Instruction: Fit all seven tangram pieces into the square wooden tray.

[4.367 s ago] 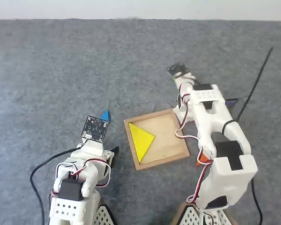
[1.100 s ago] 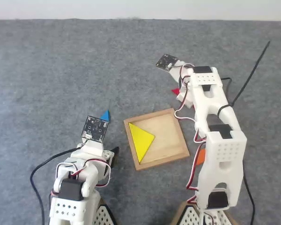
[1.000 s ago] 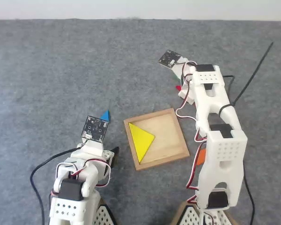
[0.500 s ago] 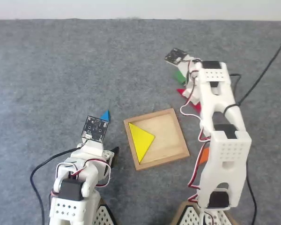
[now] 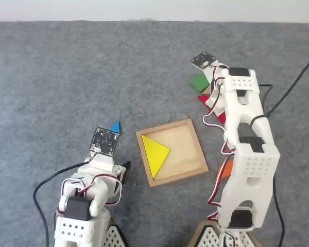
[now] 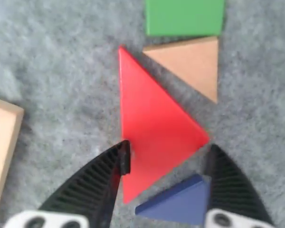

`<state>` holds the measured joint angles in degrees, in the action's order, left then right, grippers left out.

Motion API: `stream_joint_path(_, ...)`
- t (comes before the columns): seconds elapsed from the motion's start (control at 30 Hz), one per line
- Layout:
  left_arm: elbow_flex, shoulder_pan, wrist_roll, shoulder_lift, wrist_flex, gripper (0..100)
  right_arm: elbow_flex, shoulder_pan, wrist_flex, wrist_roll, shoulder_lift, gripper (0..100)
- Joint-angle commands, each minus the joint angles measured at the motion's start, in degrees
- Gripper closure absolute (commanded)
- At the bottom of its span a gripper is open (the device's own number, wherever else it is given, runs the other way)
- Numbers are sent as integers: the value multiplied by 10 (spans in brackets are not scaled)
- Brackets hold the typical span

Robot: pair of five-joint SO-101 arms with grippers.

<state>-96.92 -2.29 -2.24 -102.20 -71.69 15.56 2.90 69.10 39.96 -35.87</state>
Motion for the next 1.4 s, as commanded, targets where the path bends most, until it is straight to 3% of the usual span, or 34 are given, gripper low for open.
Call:
stream_joint_path(0.0,4,-3,-1,-4,3,793,25,6,-33,-1,22,690)
stream_joint_path(0.43,4,-3,-1,-4,3,793,109,29,-53,62,-102,691)
stream_joint_path(0.63,4,-3,-1,-4,3,793,160,29,15,83,-153,700)
stream_joint_path(0.83,4,-3,-1,-4,3,793,206,29,76,22,-153,958)
stream_joint_path(1.03,4,-3,-1,-4,3,793,210,28,93,-46,-153,974)
stream_joint_path(1.37,4,-3,-1,-4,3,793,331,28,233,-187,-153,990)
